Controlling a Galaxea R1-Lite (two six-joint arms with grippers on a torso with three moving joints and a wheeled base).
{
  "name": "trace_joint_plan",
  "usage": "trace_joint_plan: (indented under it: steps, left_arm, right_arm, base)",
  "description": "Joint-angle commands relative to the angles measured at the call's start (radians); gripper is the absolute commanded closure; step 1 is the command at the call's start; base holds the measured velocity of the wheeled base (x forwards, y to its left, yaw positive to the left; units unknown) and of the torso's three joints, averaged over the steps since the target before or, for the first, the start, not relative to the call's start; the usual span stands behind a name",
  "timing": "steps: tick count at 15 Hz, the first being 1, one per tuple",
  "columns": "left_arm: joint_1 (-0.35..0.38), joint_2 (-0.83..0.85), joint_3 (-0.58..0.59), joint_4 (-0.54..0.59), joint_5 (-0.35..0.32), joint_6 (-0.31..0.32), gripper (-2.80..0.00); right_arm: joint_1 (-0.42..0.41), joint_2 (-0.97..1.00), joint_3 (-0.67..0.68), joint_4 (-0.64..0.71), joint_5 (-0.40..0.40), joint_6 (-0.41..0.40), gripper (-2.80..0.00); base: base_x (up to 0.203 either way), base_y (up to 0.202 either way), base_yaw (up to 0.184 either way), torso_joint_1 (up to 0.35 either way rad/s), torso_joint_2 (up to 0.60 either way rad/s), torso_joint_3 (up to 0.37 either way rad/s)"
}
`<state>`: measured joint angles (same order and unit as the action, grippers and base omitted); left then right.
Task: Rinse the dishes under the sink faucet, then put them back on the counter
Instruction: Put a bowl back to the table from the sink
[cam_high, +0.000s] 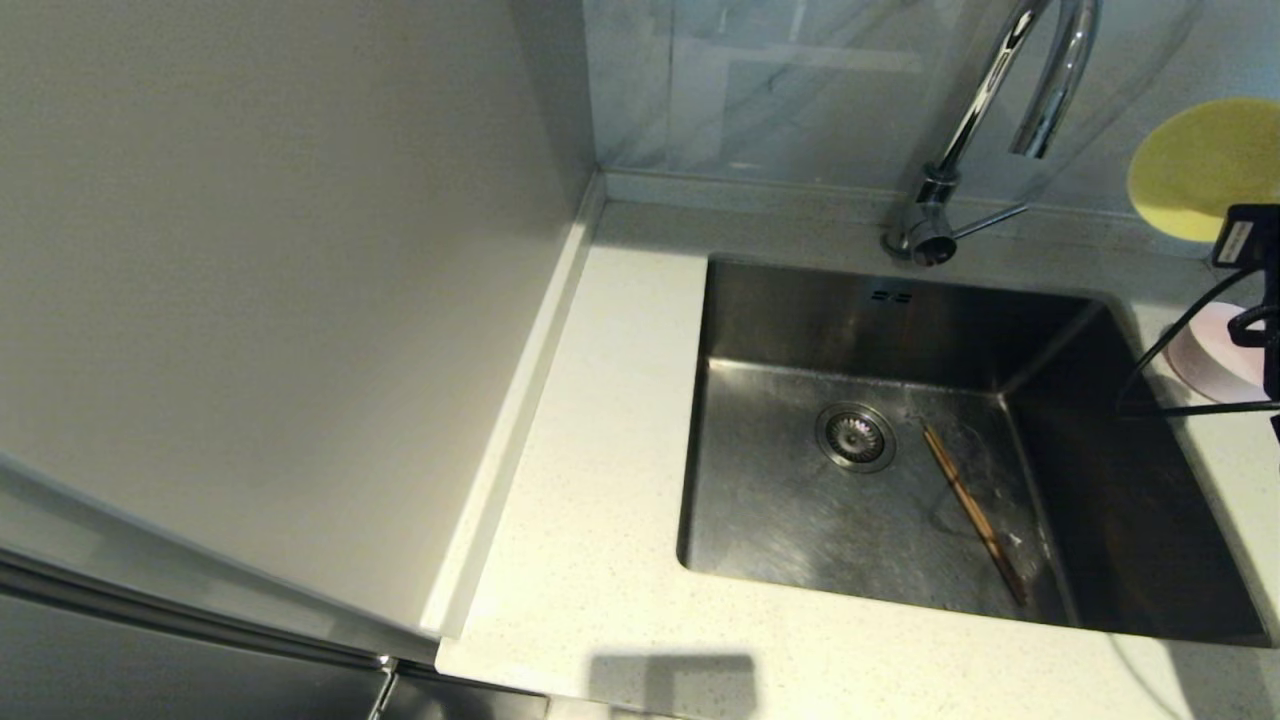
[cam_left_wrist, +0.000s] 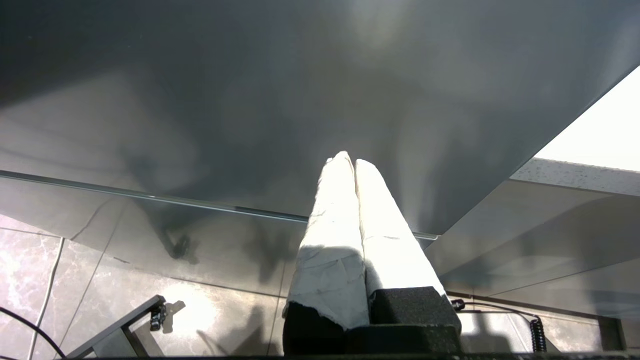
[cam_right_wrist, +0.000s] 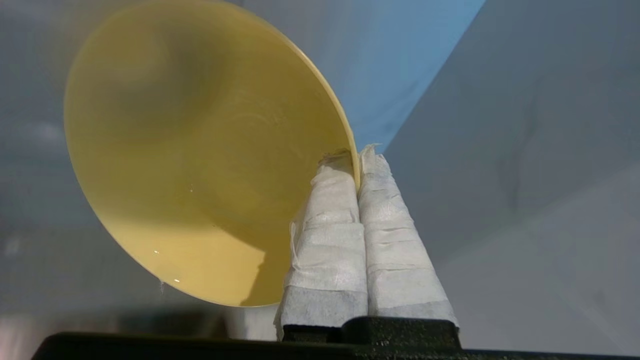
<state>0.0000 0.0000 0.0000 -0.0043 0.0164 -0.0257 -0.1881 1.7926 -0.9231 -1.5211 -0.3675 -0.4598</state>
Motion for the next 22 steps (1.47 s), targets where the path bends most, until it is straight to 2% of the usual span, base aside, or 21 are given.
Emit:
trace_joint_plan:
  steps: [1,2,5,8,10,12,14,17,20,22]
  left_arm:
    - [0.0,-0.003,0.0,0.0,0.0,0.0,0.0]
    - [0.0,-0.003,0.0,0.0,0.0,0.0,0.0]
    - [0.0,-0.003,0.0,0.0,0.0,0.0,0.0]
    - [0.0,-0.003,0.0,0.0,0.0,0.0,0.0]
    - [0.0,-0.003,0.0,0.0,0.0,0.0,0.0]
    - [0.0,-0.003,0.0,0.0,0.0,0.0,0.0]
    - [0.0,-0.003,0.0,0.0,0.0,0.0,0.0]
    - [0.0,-0.003,0.0,0.0,0.0,0.0,0.0]
    - [0.0,-0.003,0.0,0.0,0.0,0.0,0.0]
    - [0.0,-0.003,0.0,0.0,0.0,0.0,0.0]
  right_arm:
    - [-0.001,0.005,-0.084,-0.009,-0.003,-0.007,0.0]
    - [-0.001,0.003,-0.085,-0.009,-0.003,-0.007,0.0]
    - [-0.001,-0.007,0.032,-0.008,-0.002,-0.006,0.0]
    - [-0.001,-0.024,0.003,-0.007,-0.003,-0.006,0.0]
    - [-0.001,-0.038,0.078,0.0,-0.003,-0.005,0.0]
    - [-0.009,-0.07,0.064,0.106,-0.004,0.003,0.0]
    - [-0.048,-0.133,0.052,0.349,-0.004,0.031,0.0]
    - [-0.108,-0.239,-0.029,0.86,0.021,0.146,0.0]
    - [-0.216,-0.317,-0.119,1.313,0.189,0.238,0.0]
    - [-0.266,-0.341,-0.175,1.589,0.24,0.291,0.0]
  base:
    - [0.0,0.0,0.0,0.0,0.0,0.0]
    - [0.0,0.0,0.0,0.0,0.0,0.0]
    - [0.0,0.0,0.0,0.0,0.0,0.0]
    - [0.0,0.0,0.0,0.0,0.0,0.0]
    - [0.0,0.0,0.0,0.0,0.0,0.0]
    - [0.0,0.0,0.0,0.0,0.0,0.0]
    - [0.0,0.0,0.0,0.0,0.0,0.0]
    - [0.0,0.0,0.0,0.0,0.0,0.0]
    - [0.0,0.0,0.0,0.0,0.0,0.0]
    - [0.0,0.0,0.0,0.0,0.0,0.0]
